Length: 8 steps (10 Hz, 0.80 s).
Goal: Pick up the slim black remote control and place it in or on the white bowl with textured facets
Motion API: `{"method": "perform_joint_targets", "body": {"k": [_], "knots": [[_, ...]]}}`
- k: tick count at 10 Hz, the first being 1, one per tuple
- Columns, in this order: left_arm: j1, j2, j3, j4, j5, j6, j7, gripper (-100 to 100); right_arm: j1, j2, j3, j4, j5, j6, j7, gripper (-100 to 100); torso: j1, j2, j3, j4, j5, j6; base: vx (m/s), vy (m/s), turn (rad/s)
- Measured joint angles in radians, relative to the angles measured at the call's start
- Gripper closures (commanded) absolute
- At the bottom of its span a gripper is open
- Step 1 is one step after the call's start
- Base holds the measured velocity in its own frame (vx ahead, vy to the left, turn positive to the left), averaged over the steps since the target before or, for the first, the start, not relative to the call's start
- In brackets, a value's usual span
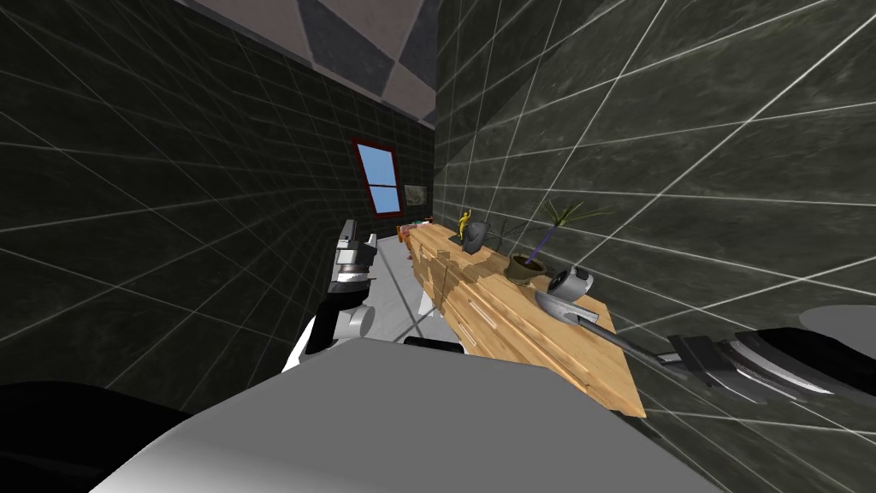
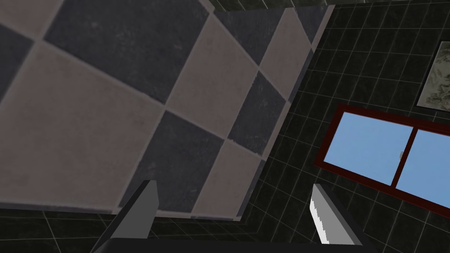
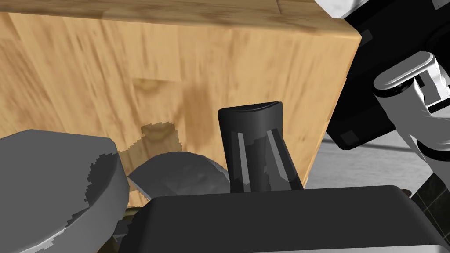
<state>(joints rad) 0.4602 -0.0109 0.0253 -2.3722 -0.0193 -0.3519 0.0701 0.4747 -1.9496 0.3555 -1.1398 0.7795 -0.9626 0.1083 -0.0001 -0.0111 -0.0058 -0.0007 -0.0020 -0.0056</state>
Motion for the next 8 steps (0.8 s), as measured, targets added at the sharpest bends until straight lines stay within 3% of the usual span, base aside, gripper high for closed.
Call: {"method": "perform_joint_targets", "body": {"k": [3,6,8], "knots": [[0.0,0.0,0.0,0.0,0.0,0.0,0.0,0,0.007,-0.064,0.026,-0.028,-0.066,-0.02,-0.011,100,0.001,-0.003,-0.002,-0.001,0.0,0.0,0.086,0.039,0.008],[0.0,0.0,0.0,0.0,0.0,0.0,0.0,0,0.021,-0.054,-0.059,-0.024,0.003,-0.085,-0.078,100,0.001,-0.007,-0.004,-0.001,-0.001,-0.001,0.118,0.059,0.017],[0.0,0.0,0.0,0.0,0.0,0.0,0.0,0,0.012,-0.099,-0.026,-0.049,-0.045,-0.096,-0.094,100,0.001,-0.008,-0.005,-0.002,-0.001,-0.001,0.09,0.048,0.017]]}}
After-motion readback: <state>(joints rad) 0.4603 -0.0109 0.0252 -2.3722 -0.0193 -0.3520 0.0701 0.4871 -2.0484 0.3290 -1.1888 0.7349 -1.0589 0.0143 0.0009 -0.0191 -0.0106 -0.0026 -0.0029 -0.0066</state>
